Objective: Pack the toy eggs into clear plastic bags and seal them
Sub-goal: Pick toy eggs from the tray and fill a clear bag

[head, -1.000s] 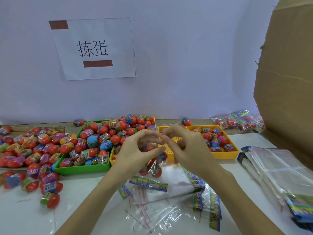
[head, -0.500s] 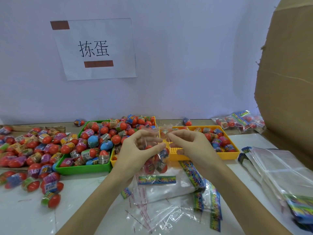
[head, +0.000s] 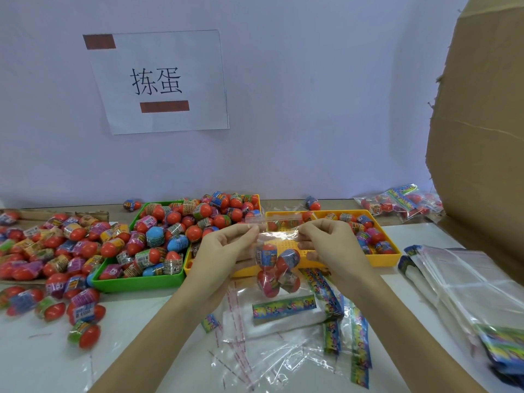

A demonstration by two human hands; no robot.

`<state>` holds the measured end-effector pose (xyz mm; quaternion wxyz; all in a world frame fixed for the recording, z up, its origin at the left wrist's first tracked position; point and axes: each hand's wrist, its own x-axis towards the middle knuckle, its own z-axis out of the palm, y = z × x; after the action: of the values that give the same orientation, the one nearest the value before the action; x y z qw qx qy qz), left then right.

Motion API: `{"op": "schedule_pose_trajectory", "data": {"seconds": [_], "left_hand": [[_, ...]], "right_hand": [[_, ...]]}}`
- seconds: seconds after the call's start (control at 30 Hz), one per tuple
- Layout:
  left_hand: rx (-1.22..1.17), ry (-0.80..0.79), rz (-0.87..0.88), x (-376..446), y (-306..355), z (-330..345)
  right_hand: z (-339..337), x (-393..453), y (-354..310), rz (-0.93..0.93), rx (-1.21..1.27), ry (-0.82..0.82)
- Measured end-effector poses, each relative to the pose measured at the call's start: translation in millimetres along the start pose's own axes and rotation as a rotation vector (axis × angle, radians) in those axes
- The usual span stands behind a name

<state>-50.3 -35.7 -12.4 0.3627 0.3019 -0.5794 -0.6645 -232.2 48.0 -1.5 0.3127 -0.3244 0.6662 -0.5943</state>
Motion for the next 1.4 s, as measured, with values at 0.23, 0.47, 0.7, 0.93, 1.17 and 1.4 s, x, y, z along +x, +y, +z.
{"op": "schedule_pose_trajectory", "data": {"seconds": [0.23,0.47,0.7,0.93,1.17,1.4], "left_hand": [[0.123,0.002,0.057,-3.2,-4.5,7.2],[0.18,-0.041,0.154,-3.5,-5.7,7.7],[0.475,-0.096,0.369,-5.5,-5.7,7.8],[0.512,-0.127,0.383,-4.5,-7.5,6.4],[0.526,-0.099,0.386,-3.4,-7.8,6.5],[0.559,-0.098,0.37,-3.7,-10.4,7.2]], "right_hand": [[13.2,-12.9,1.3,-1.013,-0.516,0.27],[18.0,-12.3,9.6,-1.09,-0.668,0.11],[13.3,-8.3,8.5,-1.09,-0.685,0.086],[8.3,-4.0,7.5,-1.13,-0.726,0.052],[10.0,-5.0,8.3,-1.168,-0.763,0.07],[11.6,-6.3,9.2,-1.101,-0.729,0.127]]}}
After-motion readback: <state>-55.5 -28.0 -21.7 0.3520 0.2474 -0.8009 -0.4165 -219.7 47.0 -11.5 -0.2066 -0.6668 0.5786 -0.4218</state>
